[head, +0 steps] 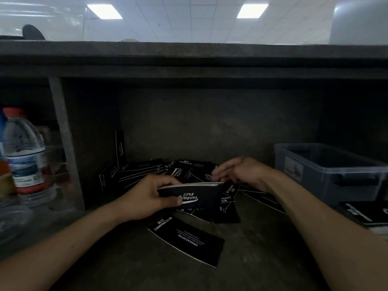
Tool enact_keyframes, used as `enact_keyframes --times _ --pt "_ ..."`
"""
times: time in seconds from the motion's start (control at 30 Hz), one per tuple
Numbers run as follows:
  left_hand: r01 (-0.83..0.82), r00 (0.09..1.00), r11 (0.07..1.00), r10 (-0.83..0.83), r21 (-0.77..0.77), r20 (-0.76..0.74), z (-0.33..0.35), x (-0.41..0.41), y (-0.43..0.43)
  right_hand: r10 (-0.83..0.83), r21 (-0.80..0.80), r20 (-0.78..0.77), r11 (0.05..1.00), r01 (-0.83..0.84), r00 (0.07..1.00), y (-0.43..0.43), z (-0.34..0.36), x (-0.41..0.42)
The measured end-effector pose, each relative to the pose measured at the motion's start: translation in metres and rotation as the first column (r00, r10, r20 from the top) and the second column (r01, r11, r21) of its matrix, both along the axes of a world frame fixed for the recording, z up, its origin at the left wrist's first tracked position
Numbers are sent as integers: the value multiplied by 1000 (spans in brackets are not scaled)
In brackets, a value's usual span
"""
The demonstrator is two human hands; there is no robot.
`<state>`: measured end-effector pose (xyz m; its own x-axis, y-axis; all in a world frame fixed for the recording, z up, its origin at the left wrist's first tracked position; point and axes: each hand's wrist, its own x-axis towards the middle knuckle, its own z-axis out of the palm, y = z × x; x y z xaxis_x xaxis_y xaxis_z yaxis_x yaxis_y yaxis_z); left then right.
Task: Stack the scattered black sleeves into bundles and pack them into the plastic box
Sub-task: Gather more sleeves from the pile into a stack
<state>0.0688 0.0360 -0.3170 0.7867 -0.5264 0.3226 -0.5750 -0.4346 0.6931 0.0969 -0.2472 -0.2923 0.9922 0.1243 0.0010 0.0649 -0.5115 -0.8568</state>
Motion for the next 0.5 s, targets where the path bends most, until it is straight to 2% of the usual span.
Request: enact_keyframes --times 0.07,0.17,0.23,0.3,0.37,0.43,0.5 --pt "10 1000 1000 -10 -7 1 0 -1 0 -121 -54 159 990 131 980 1 -8 8" --pt "21 1000 1000 -21 -18 -4 -1 -2 0 -99 -288 157 947 142 983 5 -20 12" --pt "33 999 999 -33 -12 -19 0 -2 0 -141 -292 137 940 176 981 5 -20 11" --pt "44 999 999 -44 -7 -24 -1 -2 -1 -194 -217 129 951 219 972 1 -14 10" --pt "40 999 999 -39 5 -16 -1 -1 0 -269 -74 125 957 280 955 -3 -7 7" --pt "32 999 999 -32 12 -14 -1 -1 1 -312 185 36 936 301 949 -5 -2 3" --pt "26 999 1000 -25 9 -21 -2 0 1 -286 441 -2 860 257 958 -2 2 -2"
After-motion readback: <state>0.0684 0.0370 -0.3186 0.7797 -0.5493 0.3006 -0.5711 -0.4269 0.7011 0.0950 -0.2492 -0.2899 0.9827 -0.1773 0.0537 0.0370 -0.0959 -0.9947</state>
